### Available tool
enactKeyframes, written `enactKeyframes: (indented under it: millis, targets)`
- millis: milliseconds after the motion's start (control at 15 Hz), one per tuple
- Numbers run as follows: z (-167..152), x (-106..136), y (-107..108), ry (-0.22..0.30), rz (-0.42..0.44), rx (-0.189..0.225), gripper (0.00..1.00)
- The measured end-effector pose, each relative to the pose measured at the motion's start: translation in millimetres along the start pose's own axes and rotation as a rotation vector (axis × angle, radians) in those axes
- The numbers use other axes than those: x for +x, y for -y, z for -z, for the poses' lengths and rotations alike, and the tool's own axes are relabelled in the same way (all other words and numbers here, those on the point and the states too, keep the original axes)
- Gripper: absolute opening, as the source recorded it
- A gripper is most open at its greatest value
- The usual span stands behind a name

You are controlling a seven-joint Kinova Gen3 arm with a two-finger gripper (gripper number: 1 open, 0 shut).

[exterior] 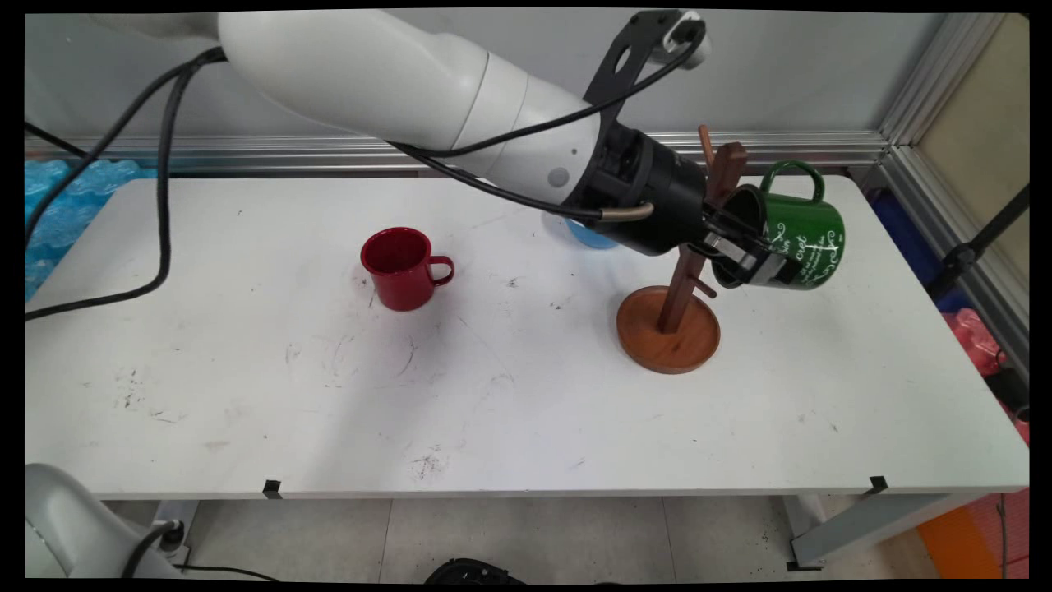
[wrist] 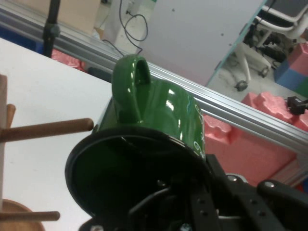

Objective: Place the picked object on the table

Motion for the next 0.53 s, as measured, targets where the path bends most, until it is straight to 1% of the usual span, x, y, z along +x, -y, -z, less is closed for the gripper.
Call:
enactKeyframes:
  millis: [267,400,533]
  targets:
    - [10,0,-10,0.022,-0.011,-0.018,0.00]
    - [19,-2,-13,0.052,-0.029,-0.016,0.00]
    - [32,-7,-12,0.100,-0.055,-0.002,0.00]
